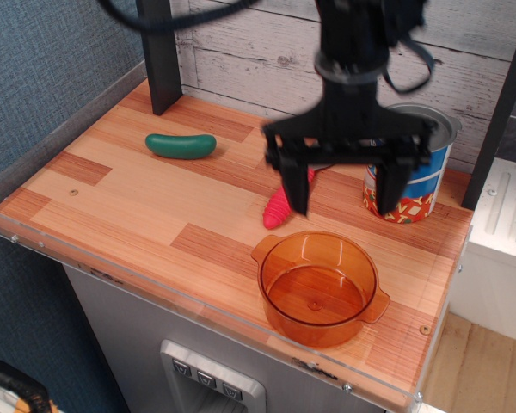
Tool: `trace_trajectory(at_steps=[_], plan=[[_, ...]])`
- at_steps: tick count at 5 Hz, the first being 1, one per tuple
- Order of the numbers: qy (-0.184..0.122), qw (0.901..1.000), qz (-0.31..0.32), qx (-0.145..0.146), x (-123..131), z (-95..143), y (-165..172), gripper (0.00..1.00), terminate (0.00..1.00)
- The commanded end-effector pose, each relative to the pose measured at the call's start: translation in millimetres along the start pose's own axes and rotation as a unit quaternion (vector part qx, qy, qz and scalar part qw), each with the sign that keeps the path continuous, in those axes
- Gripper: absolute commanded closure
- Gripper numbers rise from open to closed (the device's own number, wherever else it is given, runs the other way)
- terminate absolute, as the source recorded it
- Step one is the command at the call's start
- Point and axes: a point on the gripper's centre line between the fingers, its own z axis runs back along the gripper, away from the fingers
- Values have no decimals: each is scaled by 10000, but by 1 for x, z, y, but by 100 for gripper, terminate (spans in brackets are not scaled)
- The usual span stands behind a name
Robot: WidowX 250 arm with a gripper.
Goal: Pick up the crock pot and place it in front of the cucumber
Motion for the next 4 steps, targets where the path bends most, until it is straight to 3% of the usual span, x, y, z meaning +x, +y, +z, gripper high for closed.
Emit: trace_trajectory(at_steps=[1,2,4], plan=[[-398,9896,1369,-196,-6,-25,-10,0,0],[-359,9844,1714,-144,-3,-39,-12,0,0],[47,9797,2004,78,-2,-69,-6,0,0]])
